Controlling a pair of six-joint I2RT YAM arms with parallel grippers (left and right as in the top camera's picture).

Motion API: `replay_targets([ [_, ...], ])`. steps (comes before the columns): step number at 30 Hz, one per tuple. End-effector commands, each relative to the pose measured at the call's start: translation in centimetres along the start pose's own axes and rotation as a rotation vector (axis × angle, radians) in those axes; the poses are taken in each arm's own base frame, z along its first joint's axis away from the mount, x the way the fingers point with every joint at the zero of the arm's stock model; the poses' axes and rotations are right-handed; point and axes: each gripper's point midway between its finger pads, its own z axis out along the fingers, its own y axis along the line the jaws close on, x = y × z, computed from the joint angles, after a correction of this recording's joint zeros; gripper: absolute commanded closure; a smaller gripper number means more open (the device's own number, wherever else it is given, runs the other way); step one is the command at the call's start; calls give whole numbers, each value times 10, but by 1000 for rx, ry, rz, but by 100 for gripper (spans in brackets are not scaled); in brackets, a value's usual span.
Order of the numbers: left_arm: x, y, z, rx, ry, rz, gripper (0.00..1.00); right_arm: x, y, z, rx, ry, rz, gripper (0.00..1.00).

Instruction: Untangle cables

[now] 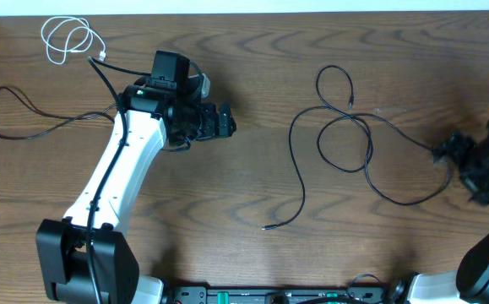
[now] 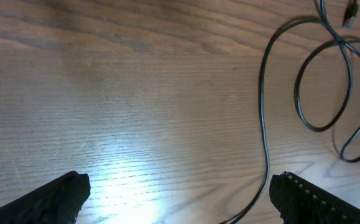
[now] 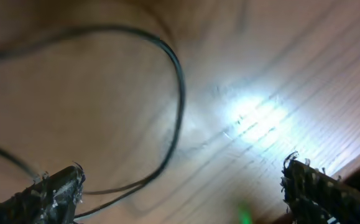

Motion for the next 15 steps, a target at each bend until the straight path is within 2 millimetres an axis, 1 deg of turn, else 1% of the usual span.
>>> replay_targets([
  [1, -2, 3, 1, -18, -1, 12, 2, 8, -10, 20, 34, 10, -3, 1],
  [4, -2, 3, 1, -18, -1, 12, 2, 3, -9, 34, 21, -26, 40, 1],
  [9, -2, 3, 1, -18, -1, 12, 2, -20, -15, 49, -4, -129, 83, 1],
  [11, -2, 3, 1, -18, -1, 12, 2, -32, -16, 51, -22, -171, 62, 1],
  [15, -2, 3, 1, -18, -1, 12, 2, -55, -12, 47, -54, -260, -18, 1],
])
